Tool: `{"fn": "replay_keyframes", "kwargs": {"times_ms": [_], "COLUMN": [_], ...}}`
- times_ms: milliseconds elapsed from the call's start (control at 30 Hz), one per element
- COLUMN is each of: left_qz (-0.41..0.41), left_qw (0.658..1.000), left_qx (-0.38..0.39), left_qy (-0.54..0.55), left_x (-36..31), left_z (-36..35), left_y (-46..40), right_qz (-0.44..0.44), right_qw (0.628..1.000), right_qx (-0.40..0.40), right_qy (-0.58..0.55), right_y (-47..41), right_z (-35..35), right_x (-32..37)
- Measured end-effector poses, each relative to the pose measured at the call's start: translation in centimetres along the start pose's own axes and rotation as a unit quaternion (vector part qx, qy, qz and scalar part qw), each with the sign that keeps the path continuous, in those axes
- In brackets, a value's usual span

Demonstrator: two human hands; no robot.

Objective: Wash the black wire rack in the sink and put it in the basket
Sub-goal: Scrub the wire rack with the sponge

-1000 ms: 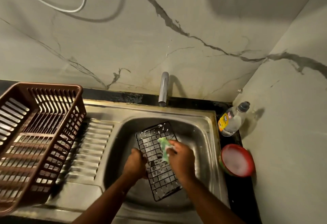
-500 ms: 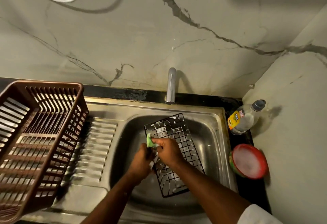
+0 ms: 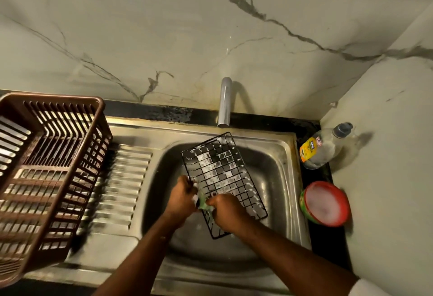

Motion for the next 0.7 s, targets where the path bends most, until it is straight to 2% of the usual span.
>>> {"fn": "replay_keyframes", "kwargs": {"times_ms": [133,333,433,500,700], "left_qz": [0.009,0.022,-0.004,-0.032,-0.037], "left_qw": [1.000,1.000,0.999,0.996,0.978], "left_qx": [-0.027,0.001,0.002,-0.003,-0.005], "left_qy": [-0.008,0.007,-0.043,-0.089,-0.206], "left_x": [-0.7,-2.2,-2.6,-3.2,-5.3], "left_z": [0.1,0.9,1.0,1.0,1.2], "left_y": [-0.1,0.2,0.1,0.0,-0.7], "right_qz": [-0.012,0.070,0.147,0.166,0.121], "right_qw": [0.999,0.983,0.950,0.927,0.899], "right_qx": [0.008,0.119,0.176,0.196,0.226], "right_qy": [0.029,0.125,0.212,0.273,0.355], "right_y": [0.5,0.9,0.1,-0.5,-1.9], "right_z": [-0.8,0.2,2.0,2.8,4.8], "right_x": [0.2,-0.6,-0.1,0.3,1.6]}}
Point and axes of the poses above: each hand's wrist, its own y-axis away from the middle knuckle, its own z-axis out of the back of the hand, x = y × z, the point moved 2 cm from there along -y, towards the middle knuckle, and after that the axes turned 3 degrees about -x, right-handed, at the moved point
